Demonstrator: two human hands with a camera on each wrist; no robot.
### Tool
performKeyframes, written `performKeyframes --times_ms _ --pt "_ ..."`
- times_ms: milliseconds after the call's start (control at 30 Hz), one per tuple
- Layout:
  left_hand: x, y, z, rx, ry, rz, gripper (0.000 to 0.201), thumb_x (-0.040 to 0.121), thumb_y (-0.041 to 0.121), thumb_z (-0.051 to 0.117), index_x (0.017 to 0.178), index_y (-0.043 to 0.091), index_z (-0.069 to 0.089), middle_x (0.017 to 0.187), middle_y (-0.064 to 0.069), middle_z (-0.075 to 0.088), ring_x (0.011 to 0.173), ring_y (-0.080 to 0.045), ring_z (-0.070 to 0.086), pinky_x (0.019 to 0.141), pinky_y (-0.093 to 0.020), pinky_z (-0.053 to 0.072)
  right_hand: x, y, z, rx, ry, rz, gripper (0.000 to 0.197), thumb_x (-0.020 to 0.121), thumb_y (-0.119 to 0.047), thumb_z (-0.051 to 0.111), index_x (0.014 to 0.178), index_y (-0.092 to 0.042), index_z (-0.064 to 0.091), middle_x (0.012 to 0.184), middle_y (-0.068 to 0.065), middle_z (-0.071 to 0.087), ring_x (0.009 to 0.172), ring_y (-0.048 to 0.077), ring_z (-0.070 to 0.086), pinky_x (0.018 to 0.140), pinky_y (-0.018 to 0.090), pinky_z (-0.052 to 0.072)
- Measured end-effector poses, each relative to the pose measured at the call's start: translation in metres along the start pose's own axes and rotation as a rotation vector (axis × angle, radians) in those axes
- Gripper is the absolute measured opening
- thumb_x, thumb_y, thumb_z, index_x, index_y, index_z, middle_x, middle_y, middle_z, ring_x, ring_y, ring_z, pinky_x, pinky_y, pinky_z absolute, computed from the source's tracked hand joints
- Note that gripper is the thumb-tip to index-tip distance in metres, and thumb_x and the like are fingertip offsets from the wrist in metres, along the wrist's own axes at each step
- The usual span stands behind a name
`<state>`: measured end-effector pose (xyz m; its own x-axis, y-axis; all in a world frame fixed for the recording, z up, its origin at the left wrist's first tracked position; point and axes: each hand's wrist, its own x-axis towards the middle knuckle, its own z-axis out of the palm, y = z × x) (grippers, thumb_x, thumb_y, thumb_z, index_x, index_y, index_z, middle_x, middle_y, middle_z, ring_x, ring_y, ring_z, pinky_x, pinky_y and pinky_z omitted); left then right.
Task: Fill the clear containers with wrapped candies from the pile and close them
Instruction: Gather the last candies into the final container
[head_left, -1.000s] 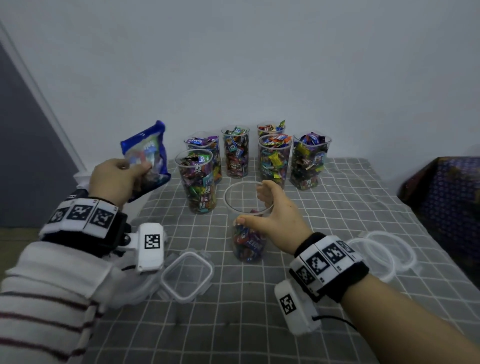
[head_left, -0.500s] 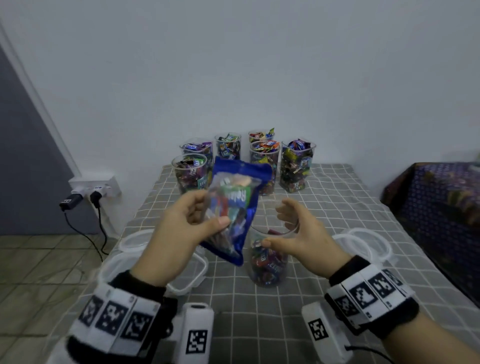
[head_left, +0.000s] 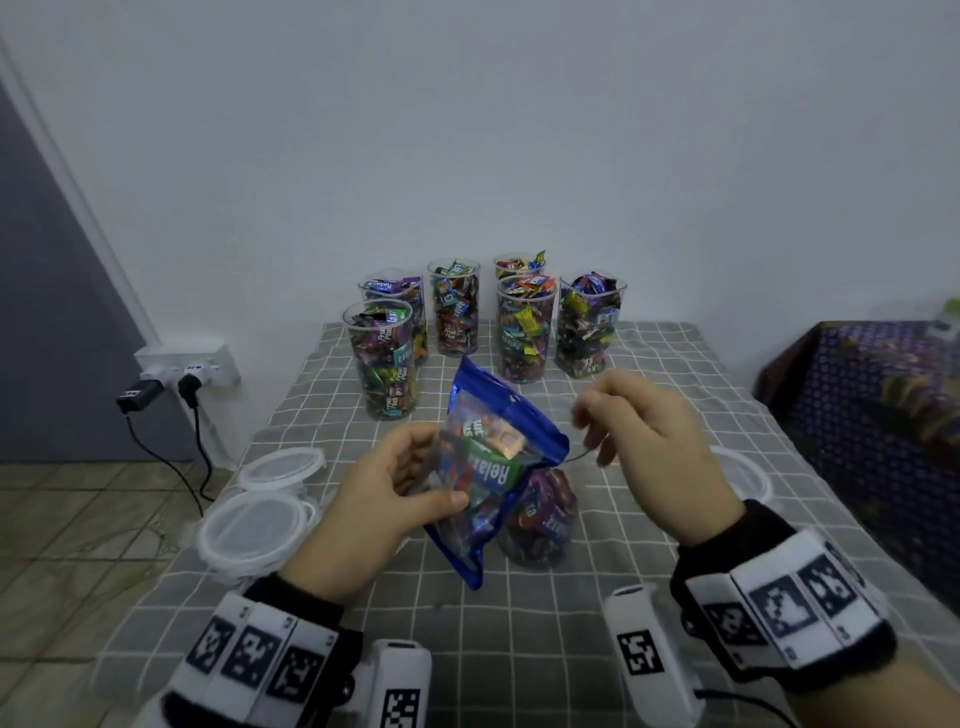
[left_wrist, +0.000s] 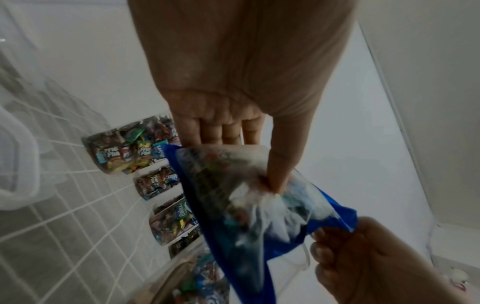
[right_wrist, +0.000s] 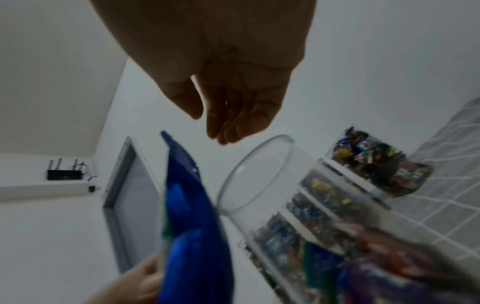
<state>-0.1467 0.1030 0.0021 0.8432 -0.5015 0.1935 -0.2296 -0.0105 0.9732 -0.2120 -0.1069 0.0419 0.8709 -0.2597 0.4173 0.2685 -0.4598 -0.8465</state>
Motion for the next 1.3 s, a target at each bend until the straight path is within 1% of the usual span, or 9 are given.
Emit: performKeyframes --times_ms 67,200,333,433,567,800,1067,1200,1300 --pt "0.001 -0.006 -0.002 -0.020 -0.006 -0.024 0.046 0.061 0.008 0.072 0.105 0.015 0.058 0.097 0.008 0.072 0.093 -0.007 0.067 0.074 -0.017 0.051 -0.003 -0.011 0.008 -0.065 -0.168 0.006 0.035 0.089 -0.038 0.049 0.067 -0.011 0.054 0.057 -0.001 0.052 0.054 0.011 0.049 0.056 0.036 0.041" --pt "-0.003 -0.017 -0.007 -0.077 -0.018 -0.080 0.058 0.049 0.016 0.076 0.104 0.010 0.058 0.092 0.000 0.073 0.088 -0.012 0.068 0.071 -0.021 0.054 -0.008 -0.024 0.026 -0.214 -0.374 0.031 0.029 0.094 -0.025 0.051 0.073 -0.004 0.048 0.059 -0.001 0.047 0.053 0.010 0.044 0.057 0.031 0.040" --pt "-0.007 -0.024 -0.013 -0.052 -0.026 -0.121 0.043 0.062 -0.003 0.067 0.104 0.008 0.060 0.095 -0.003 0.073 0.091 -0.013 0.067 0.074 -0.021 0.053 -0.015 -0.022 0.046 0.034 -0.540 0.299 0.019 0.093 -0.015 0.051 0.075 -0.012 0.048 0.053 0.002 0.048 0.039 0.010 0.044 0.038 0.020 0.035" --pt "-0.008 -0.025 -0.012 0.045 -0.007 -0.148 0.032 0.078 -0.008 0.067 0.100 0.014 0.063 0.092 0.002 0.073 0.088 -0.006 0.067 0.072 -0.016 0.051 -0.019 -0.014 0.062 0.135 -0.520 0.383 0.023 0.095 -0.010 0.046 0.072 -0.014 0.047 0.051 0.002 0.047 0.036 0.009 0.041 0.035 0.017 0.033" --pt "-0.007 -0.024 -0.011 0.164 0.255 -0.139 0.008 0.087 0.012 0.063 0.082 0.018 0.061 0.076 0.005 0.062 0.071 -0.010 0.059 0.064 -0.021 0.046 -0.020 0.001 0.076 0.154 -0.495 0.419 0.022 0.099 -0.014 0.040 0.081 -0.008 0.052 0.051 0.002 0.049 0.035 0.009 0.043 0.035 0.020 0.034" --pt "-0.008 -0.013 0.013 0.088 0.106 -0.210 0.028 0.094 0.023 0.051 0.068 0.012 0.051 0.042 0.007 0.048 0.040 -0.002 0.043 0.041 -0.013 0.035 -0.025 0.006 0.086 0.207 -0.512 0.430 0.032 0.101 -0.015 0.035 0.076 -0.017 0.055 0.045 -0.004 0.050 0.037 0.009 0.043 0.040 0.022 0.035" --pt "-0.009 -0.024 0.012 -0.083 0.071 -0.208 0.028 0.097 0.007 0.042 0.071 0.008 0.054 0.049 0.003 0.047 0.046 -0.008 0.043 0.046 -0.017 0.037 -0.029 0.012 0.085 0.364 -0.464 0.542 0.030 0.100 -0.013 0.037 0.074 -0.008 0.051 0.047 0.003 0.050 0.037 0.012 0.048 0.040 0.022 0.042" --pt "-0.008 -0.033 0.009 -0.181 0.050 -0.220 0.042 0.095 0.010 0.046 0.056 0.020 0.059 0.056 -0.011 0.043 0.050 -0.018 0.042 0.047 -0.023 0.039 -0.033 0.013 0.089 0.448 -0.428 0.551 0.032 0.099 -0.010 0.034 0.073 -0.007 0.053 0.050 0.007 0.052 0.038 0.013 0.049 0.041 0.024 0.044" --pt "-0.008 -0.035 0.008 -0.241 0.055 -0.231 0.022 0.081 0.022 0.054 0.065 0.008 0.055 0.057 -0.013 0.042 0.051 -0.022 0.041 0.046 -0.024 0.039 -0.035 0.015 0.093 0.501 -0.399 0.558 0.030 0.099 -0.009 0.034 0.078 -0.004 0.054 0.049 0.004 0.056 0.039 0.013 0.051 0.040 0.023 0.046"
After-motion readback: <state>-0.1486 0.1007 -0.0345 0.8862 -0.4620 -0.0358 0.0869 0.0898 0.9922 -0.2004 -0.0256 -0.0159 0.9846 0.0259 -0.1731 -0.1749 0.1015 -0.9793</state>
